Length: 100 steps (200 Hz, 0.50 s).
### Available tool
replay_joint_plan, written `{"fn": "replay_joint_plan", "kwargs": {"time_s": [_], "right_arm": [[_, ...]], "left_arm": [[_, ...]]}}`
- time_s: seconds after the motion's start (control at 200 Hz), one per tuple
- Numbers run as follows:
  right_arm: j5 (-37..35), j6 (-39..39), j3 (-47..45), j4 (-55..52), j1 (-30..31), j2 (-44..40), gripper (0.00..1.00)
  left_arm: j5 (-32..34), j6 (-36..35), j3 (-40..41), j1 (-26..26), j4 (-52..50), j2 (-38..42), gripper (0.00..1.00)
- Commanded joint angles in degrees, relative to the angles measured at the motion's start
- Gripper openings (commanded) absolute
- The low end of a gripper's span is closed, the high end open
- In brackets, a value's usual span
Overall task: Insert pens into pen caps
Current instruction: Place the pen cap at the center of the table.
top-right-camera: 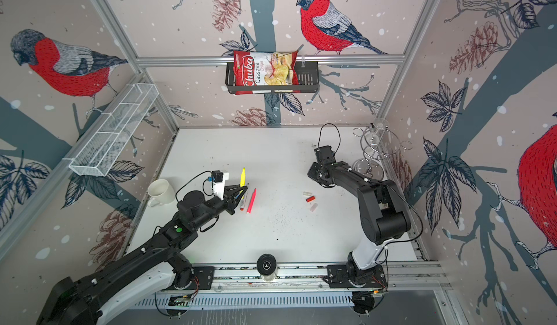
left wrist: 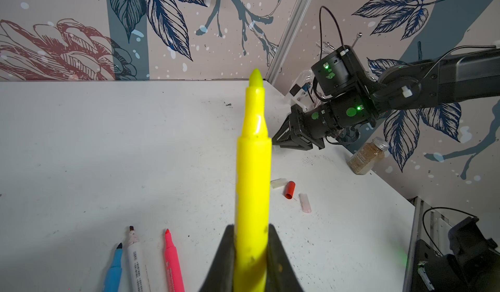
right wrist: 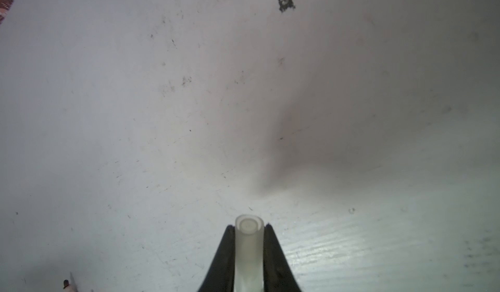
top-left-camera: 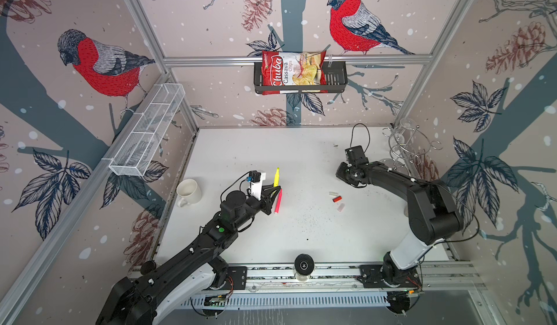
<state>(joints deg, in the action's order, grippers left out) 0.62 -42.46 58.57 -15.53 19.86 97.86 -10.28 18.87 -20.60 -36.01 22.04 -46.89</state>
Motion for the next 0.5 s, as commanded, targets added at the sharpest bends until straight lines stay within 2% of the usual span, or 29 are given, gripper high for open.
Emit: {"fn": "replay_joint_plan", "kwargs": {"time_s": [0.0,0.26,0.495], "right_arm": [[-3.03,-2.05,0.26,-0.92,0.14,0.90,0.18],[-5.13,-2.87,0.76,-1.34,0.95,2.60,0.29],[-5.97,-3.33,1.11,-2.08,1.59,2.90,0.29]], "left_arm": [[0.53,-0.08,0.03,-0.03,2.24,0.34,0.00],[1.10,-0.66,-0.22,-0.03,2.37,0.27,0.00],[1.62,-1.02,-0.49,0.02,2.20,0.17,0.00]]}}
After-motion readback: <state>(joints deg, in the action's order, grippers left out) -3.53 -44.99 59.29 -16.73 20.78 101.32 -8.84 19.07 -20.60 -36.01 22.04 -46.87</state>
